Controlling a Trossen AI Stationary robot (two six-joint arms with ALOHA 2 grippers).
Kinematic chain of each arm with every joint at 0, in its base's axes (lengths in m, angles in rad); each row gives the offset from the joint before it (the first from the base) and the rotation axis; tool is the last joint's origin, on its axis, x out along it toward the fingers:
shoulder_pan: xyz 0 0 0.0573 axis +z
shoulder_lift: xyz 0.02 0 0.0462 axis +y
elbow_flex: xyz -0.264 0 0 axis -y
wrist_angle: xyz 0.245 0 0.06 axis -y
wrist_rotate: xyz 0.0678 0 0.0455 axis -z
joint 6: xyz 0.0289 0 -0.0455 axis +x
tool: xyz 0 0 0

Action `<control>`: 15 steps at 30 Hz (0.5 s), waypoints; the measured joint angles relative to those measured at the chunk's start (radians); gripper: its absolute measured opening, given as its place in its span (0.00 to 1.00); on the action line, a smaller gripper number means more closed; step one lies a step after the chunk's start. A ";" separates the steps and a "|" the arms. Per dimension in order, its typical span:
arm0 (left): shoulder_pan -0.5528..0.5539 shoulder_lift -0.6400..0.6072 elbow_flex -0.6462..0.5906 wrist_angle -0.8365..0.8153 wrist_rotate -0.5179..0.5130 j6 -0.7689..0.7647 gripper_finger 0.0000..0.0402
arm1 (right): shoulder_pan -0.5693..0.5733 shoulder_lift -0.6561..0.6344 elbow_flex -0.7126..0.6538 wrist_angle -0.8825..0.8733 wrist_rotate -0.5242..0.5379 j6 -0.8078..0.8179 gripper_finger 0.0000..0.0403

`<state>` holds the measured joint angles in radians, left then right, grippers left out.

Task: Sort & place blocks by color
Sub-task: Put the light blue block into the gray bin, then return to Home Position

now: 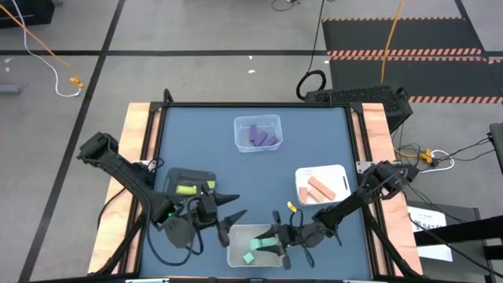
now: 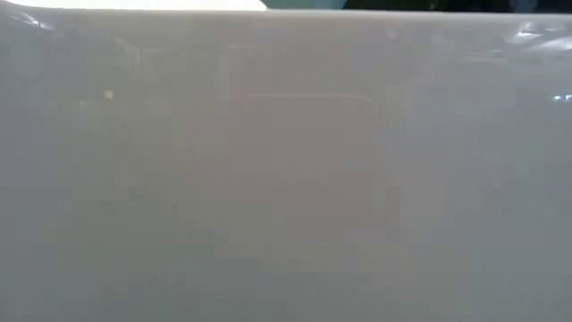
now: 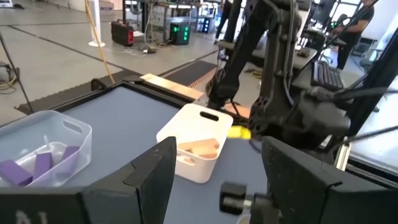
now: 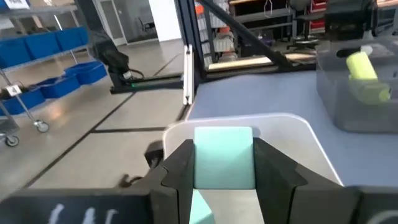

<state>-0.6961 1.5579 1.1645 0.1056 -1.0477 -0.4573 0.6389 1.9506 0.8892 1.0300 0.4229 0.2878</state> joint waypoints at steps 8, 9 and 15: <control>-0.007 -0.003 0.000 0.006 0.010 0.005 0.59 | -0.016 0.030 0.005 -0.051 -0.004 0.120 0.57; -0.006 -0.003 0.000 0.001 0.024 0.006 0.59 | -0.017 0.030 0.005 -0.052 -0.005 0.124 0.61; -0.006 -0.002 0.000 0.001 0.034 0.085 0.59 | -0.016 -0.052 0.005 -0.125 -0.007 0.061 0.77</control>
<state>-0.7025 1.5555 1.1645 0.1070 -1.0134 -0.3720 0.6228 1.8985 0.8940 0.9046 0.4155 0.3490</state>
